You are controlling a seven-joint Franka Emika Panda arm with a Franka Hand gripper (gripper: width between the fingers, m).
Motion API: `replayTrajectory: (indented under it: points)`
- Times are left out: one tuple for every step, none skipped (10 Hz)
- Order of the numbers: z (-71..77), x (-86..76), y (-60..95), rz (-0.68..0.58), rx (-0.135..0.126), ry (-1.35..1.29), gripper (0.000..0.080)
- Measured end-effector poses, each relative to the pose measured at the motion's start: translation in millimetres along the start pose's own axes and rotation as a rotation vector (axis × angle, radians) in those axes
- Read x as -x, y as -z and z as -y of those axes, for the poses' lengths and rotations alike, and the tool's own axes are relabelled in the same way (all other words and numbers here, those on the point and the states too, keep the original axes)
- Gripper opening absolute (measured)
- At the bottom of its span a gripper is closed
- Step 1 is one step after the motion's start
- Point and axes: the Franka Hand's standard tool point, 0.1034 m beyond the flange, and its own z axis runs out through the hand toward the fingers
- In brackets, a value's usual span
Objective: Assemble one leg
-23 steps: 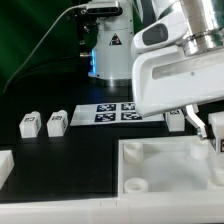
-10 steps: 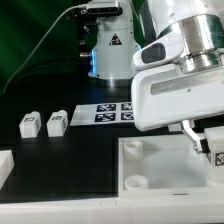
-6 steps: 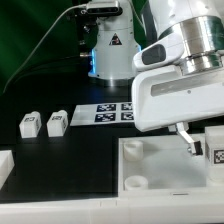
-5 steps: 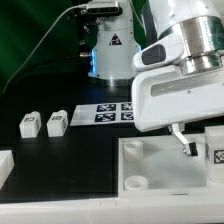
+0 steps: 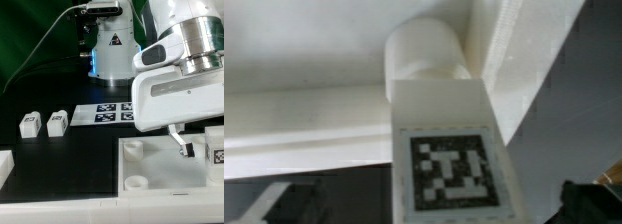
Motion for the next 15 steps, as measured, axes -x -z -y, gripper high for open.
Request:
replayTrajectory:
  points:
    - [0.0, 0.0, 0.0, 0.0, 0.0, 0.0, 0.0649]
    - [0.0, 0.1, 0.0, 0.0, 0.0, 0.0, 0.0649]
    - [0.0, 0.1, -0.1, 0.0, 0.0, 0.0, 0.0649]
    - [0.0, 0.1, -0.1, 0.0, 0.0, 0.0, 0.0649]
    - [0.9, 2.8, -1.7, 0.035, -0.003, -0.002, 0.0649]
    - [3.8, -2.9, 3.8, 0.105, -0.012, -0.004, 0.0649]
    - [3.7, -13.8, 11.8, 0.093, -0.012, -0.004, 0.0649]
    - [3.8, -7.6, 7.4, 0.168, -0.018, -0.007, 0.0649]
    - [4.6, -3.7, 5.2, 0.286, -0.028, -0.011, 0.0649]
    - [2.3, -6.3, 6.2, 0.4, -0.037, -0.017, 0.0649]
    - [-0.3, -9.1, 7.2, 0.493, -0.044, -0.023, 0.0649]
    - [-0.6, -7.5, 8.2, 0.586, -0.054, -0.026, 0.0649]
    - [0.7, -11.5, 6.3, 0.617, -0.06, -0.028, 0.0649]
    - [1.5, -13.1, 2.2, 0.582, -0.057, -0.027, 0.0649]
    - [3.2, -9.7, 1.6, 0.585, -0.055, -0.032, 0.0649]
